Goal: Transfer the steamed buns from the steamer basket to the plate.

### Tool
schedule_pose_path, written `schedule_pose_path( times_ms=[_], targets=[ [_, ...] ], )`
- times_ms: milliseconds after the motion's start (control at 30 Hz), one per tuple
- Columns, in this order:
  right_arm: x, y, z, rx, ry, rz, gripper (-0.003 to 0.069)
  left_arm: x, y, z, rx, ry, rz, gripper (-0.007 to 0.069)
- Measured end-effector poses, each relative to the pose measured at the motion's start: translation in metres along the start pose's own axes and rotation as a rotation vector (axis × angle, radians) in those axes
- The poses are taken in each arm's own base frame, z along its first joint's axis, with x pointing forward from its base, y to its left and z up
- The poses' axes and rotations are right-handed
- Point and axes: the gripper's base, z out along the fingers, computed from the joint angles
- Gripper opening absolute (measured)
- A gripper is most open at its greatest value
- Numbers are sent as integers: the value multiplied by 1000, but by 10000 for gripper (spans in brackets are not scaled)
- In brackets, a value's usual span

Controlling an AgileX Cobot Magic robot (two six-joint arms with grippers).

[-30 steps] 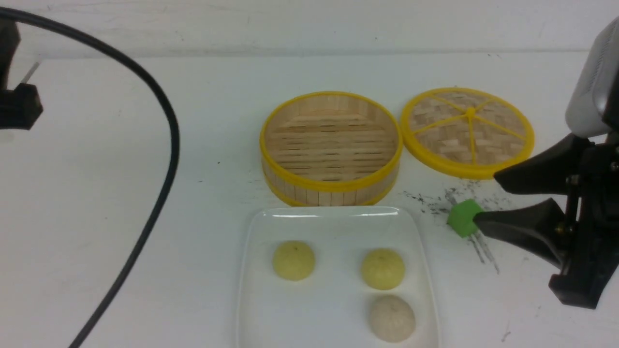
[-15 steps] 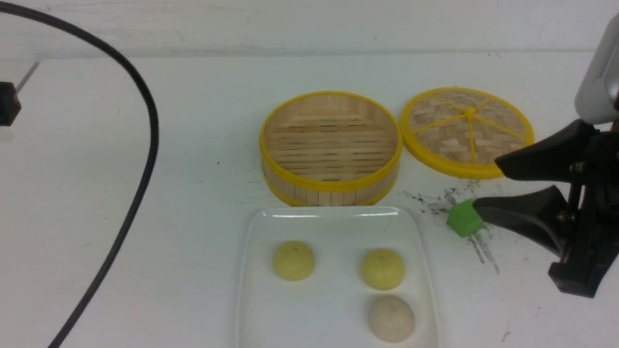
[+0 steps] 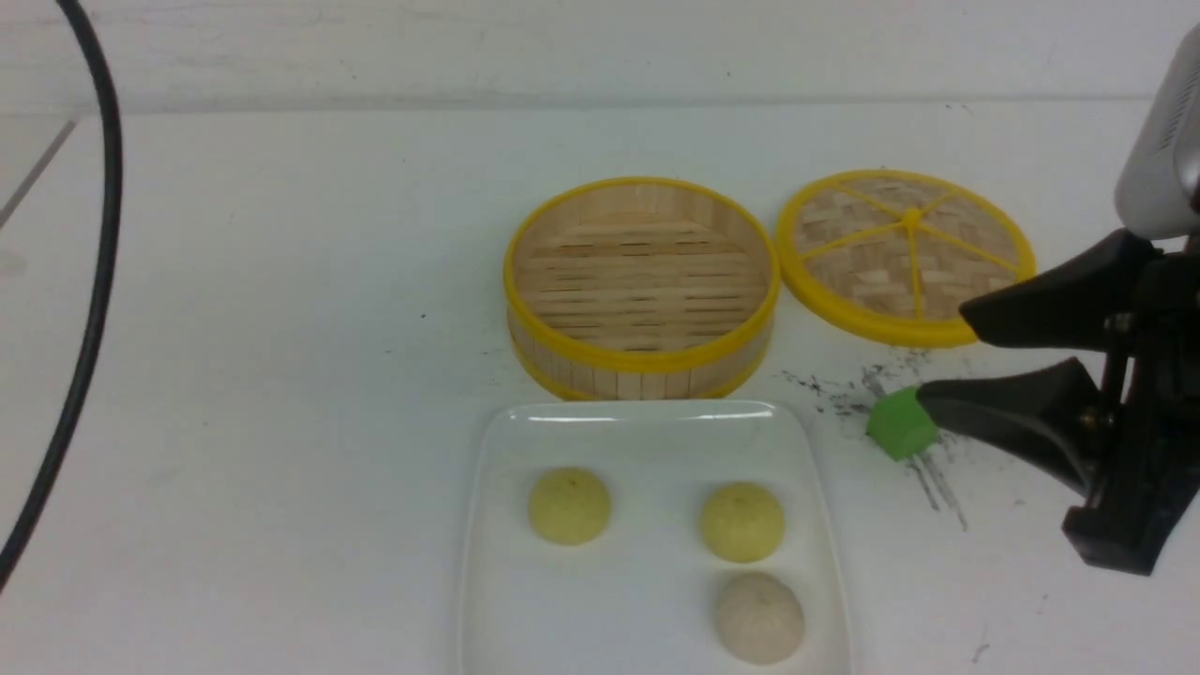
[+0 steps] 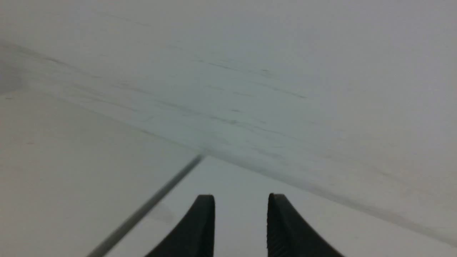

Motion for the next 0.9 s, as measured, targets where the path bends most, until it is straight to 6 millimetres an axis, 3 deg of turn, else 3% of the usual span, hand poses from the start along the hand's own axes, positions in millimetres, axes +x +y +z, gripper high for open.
schedule_pose_path(
  times_ms=[267,633,900],
  targets=[
    [-1,-2,0,17,-16,-8,399,1,27,-4,-297,30,88,242],
    [-2,-2,0,28,-26,-12,399,3,35,-7,-384,116,467,242],
    [-3,-3,0,35,-33,-17,399,4,33,-6,-347,117,486,242]
  ],
)
